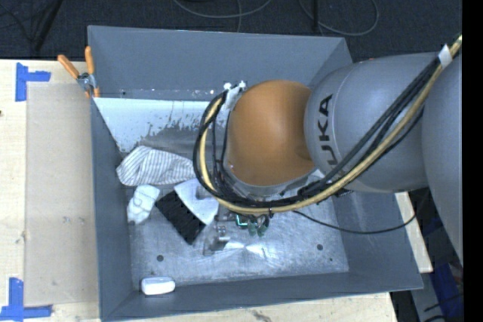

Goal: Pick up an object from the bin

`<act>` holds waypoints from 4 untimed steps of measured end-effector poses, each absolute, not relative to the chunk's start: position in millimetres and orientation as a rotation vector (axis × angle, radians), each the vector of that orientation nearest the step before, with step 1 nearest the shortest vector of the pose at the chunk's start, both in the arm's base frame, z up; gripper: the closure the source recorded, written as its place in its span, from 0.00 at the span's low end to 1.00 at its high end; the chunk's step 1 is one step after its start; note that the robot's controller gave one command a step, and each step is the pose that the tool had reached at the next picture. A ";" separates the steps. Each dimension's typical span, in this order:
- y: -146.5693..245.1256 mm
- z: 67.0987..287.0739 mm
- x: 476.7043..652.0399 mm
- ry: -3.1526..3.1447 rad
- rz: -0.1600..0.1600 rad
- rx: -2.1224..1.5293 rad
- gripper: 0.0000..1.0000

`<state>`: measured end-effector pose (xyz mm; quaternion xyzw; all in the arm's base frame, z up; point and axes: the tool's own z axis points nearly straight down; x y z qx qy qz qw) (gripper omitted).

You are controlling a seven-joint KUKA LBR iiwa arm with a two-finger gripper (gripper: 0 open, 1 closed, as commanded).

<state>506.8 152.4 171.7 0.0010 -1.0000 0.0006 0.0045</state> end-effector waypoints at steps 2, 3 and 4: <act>159.8 76.1 515.1 -3.143 -0.004 0.065 1.00; 159.8 76.1 515.1 -3.143 -0.004 0.064 1.00; 158.0 114.0 506.9 -3.133 0.003 0.058 1.00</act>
Offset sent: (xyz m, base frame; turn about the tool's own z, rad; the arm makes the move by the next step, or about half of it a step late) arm 0.0055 0.0063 -0.1017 -0.0416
